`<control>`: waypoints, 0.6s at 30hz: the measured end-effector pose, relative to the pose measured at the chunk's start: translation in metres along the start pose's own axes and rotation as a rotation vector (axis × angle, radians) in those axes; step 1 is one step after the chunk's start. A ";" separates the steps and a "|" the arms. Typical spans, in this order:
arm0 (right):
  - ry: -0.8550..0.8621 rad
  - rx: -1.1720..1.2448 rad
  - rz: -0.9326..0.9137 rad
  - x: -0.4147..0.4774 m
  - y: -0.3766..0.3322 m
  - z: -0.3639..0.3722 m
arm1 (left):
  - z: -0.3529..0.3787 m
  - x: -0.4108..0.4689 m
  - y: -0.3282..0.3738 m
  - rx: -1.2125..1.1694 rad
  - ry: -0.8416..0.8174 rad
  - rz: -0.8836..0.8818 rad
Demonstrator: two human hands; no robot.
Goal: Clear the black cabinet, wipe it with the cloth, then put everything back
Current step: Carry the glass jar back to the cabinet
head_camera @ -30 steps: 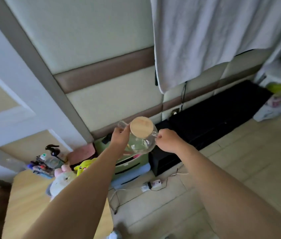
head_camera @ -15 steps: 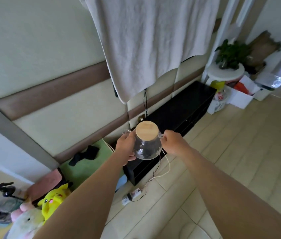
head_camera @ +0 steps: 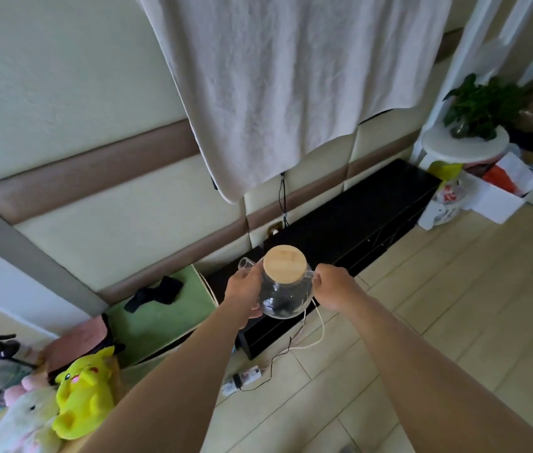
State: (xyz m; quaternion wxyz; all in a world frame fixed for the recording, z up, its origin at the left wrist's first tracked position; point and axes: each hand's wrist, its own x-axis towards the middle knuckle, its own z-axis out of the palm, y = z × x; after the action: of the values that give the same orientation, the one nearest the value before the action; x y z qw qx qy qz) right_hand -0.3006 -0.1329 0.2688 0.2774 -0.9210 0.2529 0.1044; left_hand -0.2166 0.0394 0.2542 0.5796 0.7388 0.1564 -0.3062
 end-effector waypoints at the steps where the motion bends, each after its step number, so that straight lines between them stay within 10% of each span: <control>1: -0.009 -0.003 -0.005 0.007 0.011 0.000 | 0.011 0.004 -0.004 -0.007 0.010 -0.009; 18: -0.046 -0.026 -0.039 0.200 0.219 0.283 | 0.123 0.266 -0.294 -0.177 0.071 -0.070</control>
State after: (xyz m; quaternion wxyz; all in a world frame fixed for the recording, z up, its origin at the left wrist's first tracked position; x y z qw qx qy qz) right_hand -0.2598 -0.2123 -0.1310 0.2729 -0.9266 0.2271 0.1236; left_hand -0.2197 -0.0287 -0.1555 0.6256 0.6894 0.2290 -0.2846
